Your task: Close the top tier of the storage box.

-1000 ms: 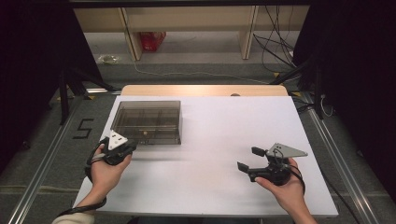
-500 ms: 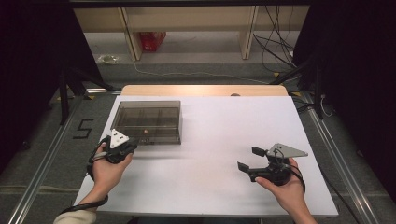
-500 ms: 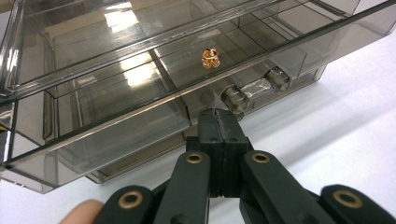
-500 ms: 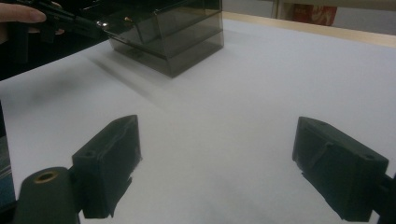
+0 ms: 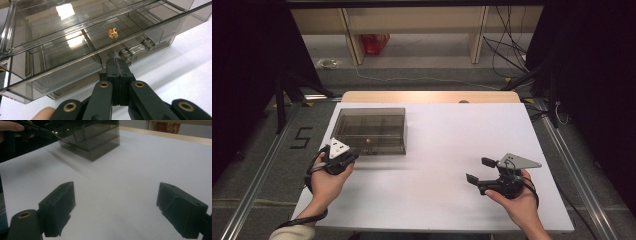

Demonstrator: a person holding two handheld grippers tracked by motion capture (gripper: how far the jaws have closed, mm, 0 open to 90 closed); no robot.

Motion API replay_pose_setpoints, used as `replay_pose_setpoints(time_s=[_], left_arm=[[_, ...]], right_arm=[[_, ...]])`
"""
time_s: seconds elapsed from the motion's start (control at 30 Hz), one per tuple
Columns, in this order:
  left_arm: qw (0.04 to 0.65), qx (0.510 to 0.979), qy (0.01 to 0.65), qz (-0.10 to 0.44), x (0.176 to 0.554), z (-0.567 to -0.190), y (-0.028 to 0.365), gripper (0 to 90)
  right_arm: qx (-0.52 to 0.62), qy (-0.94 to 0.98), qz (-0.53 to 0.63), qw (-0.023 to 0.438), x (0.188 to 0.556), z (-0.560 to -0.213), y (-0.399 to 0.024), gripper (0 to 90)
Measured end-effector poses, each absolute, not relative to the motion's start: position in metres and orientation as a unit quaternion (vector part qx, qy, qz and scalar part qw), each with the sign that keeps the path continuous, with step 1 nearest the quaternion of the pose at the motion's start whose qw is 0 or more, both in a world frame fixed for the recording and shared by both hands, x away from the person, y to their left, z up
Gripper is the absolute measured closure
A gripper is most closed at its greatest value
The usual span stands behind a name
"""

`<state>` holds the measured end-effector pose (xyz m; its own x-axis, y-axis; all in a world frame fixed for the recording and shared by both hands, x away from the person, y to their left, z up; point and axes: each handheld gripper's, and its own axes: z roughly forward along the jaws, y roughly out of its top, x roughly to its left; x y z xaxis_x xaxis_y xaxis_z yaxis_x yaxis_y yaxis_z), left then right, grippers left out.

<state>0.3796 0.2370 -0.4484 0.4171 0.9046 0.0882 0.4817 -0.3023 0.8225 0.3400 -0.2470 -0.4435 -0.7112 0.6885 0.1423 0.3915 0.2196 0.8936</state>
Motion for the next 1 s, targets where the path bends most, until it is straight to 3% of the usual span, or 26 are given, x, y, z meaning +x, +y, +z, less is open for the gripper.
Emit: replay_pose_setpoints(time_s=[1.0], left_arm=[[0.373, 0.751, 0.461, 0.292, 0.3895, -0.4469, 0.2354, 90.0]], right_arm=[[0.353, 0.767, 0.516, 0.143, 0.3401, -0.4438, -0.2471, 15.9]])
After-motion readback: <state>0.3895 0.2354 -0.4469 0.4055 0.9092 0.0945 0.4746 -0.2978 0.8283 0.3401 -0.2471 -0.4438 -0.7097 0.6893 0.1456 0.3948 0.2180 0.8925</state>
